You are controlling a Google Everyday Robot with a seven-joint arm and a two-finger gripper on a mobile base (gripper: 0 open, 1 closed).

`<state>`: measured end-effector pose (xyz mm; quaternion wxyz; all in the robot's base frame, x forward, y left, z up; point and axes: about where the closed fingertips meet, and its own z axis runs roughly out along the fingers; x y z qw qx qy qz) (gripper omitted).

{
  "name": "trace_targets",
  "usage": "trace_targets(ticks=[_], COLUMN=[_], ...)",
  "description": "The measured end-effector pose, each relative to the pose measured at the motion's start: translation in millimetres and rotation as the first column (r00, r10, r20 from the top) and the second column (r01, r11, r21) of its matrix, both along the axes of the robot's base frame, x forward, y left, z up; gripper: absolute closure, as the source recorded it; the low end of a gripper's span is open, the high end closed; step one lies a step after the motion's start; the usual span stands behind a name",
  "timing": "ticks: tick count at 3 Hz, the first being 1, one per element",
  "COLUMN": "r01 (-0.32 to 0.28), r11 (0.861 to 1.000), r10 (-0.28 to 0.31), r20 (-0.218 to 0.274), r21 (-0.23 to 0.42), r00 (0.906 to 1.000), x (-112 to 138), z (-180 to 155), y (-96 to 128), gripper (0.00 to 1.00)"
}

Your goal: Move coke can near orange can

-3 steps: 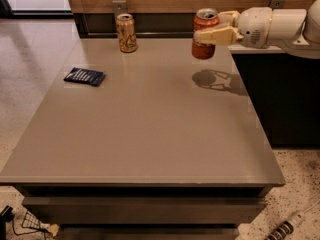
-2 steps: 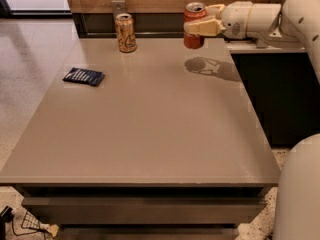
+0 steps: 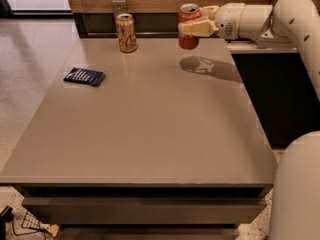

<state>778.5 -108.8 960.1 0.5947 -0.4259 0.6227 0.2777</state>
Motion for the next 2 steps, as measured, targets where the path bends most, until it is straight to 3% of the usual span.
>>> trace_targets(ticks=[2], r01=[0.004], r11=[0.997], r10=[-0.004], r20=[0.005], r21=[0.079], r00=[1.0000], x=[24.5], z=[-13.6], y=[49.8], gripper=[1.00])
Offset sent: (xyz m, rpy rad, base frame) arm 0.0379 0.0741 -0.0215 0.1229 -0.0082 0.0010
